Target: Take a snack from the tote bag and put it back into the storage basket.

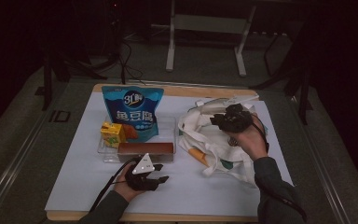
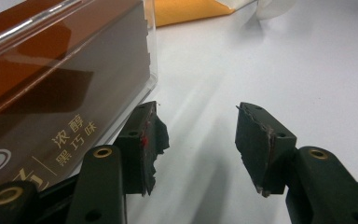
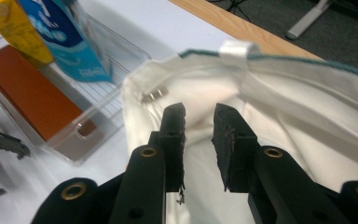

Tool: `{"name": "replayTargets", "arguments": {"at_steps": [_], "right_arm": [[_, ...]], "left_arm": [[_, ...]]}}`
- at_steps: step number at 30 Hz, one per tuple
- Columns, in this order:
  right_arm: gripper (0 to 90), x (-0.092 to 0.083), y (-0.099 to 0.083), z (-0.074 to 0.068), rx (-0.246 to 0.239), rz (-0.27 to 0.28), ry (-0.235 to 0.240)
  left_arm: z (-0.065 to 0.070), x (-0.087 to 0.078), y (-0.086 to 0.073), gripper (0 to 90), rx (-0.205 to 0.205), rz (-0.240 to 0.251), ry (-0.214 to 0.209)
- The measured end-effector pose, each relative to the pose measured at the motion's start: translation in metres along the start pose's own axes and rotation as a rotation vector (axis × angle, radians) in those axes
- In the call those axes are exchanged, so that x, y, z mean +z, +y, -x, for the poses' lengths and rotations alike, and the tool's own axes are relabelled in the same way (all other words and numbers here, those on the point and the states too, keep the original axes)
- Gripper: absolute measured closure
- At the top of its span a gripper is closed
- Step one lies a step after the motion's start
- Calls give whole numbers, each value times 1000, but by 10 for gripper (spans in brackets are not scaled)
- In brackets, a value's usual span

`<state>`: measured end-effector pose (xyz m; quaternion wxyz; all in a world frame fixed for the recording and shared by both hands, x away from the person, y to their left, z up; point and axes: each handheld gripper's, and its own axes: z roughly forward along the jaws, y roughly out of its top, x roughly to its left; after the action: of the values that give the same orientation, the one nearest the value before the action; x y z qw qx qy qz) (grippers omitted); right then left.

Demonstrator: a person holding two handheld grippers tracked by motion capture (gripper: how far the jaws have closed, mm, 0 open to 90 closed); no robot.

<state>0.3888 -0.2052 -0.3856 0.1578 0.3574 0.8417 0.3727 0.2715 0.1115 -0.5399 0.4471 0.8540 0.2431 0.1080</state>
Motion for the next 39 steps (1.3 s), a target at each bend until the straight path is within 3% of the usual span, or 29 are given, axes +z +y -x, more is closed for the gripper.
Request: {"name": "replayTargets", "arguments": {"at_steps": [6, 9, 13, 20, 39], "right_arm": [[745, -3, -14, 8, 7, -18, -38], [760, -2, -28, 15, 15, -56, -71], [764, -1, -40, 22, 41, -67, -78], [899, -4, -60, 32, 48, -104, -129], [888, -14, -102, 56, 62, -216, -228]], "left_arm": [[0, 0, 0, 489, -1, 1, 0], [0, 0, 0, 489, -1, 1, 1], [0, 0, 0, 488, 0, 1, 1], [0, 0, 0, 488, -1, 1, 0], [0, 0, 0, 487, -1, 0, 1]]}}
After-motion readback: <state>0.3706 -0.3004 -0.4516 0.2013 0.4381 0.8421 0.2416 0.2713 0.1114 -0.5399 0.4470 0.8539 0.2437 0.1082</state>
